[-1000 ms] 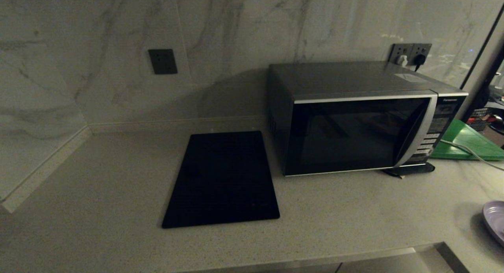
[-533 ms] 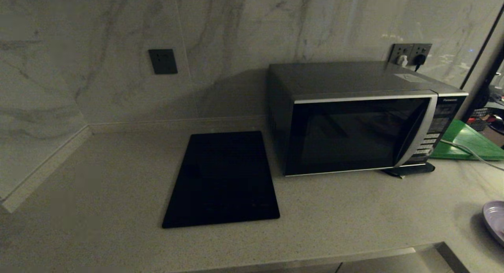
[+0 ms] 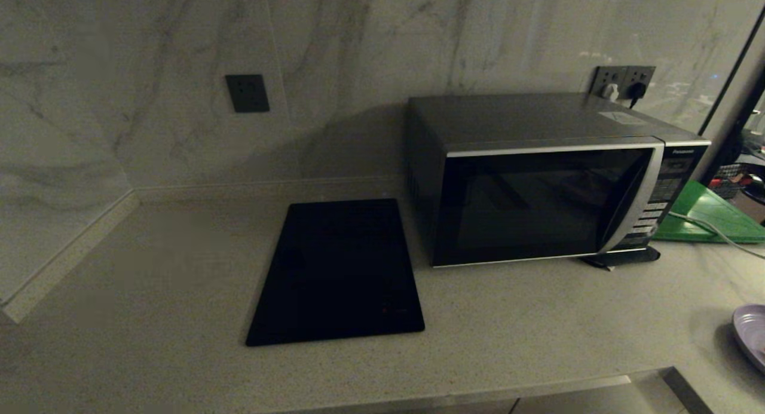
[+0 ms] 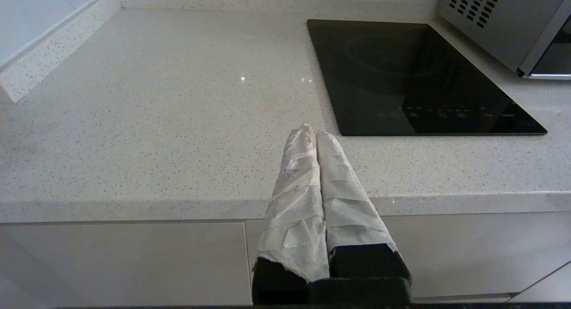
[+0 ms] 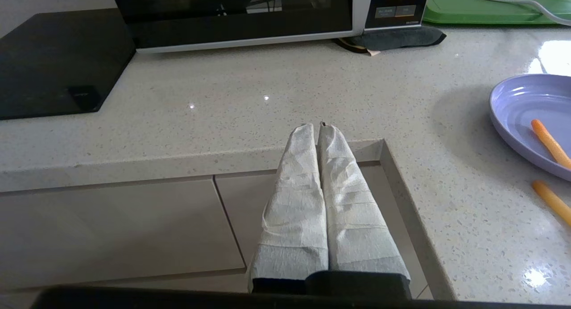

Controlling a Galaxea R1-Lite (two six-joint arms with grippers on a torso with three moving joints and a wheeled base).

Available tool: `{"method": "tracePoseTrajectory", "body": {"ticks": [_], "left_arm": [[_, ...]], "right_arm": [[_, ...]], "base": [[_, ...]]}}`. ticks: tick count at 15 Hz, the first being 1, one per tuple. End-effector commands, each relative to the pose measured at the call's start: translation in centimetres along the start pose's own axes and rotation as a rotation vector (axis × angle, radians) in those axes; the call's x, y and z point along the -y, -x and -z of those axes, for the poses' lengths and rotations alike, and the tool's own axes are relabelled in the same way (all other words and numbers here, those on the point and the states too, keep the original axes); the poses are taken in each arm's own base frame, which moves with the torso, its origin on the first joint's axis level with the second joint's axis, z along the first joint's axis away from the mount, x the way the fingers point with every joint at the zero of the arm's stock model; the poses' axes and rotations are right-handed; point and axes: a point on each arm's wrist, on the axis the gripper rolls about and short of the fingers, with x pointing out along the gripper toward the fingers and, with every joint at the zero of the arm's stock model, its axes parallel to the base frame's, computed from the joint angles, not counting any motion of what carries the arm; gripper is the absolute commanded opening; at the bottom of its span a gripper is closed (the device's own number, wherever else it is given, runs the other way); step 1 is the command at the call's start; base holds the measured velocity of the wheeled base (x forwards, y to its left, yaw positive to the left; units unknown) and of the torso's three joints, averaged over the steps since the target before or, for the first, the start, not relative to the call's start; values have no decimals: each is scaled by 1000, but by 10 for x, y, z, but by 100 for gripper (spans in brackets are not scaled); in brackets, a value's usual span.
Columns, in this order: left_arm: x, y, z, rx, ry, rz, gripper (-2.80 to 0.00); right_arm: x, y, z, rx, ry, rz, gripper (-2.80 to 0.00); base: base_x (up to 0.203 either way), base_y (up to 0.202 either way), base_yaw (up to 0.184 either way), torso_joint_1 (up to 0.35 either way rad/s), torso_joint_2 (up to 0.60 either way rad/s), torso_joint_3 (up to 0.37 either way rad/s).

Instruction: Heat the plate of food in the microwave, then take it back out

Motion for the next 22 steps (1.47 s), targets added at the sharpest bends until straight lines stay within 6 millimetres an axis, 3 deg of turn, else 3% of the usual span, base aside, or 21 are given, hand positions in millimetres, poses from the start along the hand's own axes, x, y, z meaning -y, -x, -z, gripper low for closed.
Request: {"method": "tracePoseTrajectory", "body": {"ticks": [1, 22], "left_arm": [[0, 0, 0, -1, 1, -1, -280], [0, 0, 0, -1, 1, -1, -280]], "right_arm": [[0, 0, 0, -2, -1, -1, -280], [0, 0, 0, -2, -1, -1, -280]], "base": [[0, 0, 0, 0, 0, 0], [0, 0, 0, 0, 0, 0]]}}
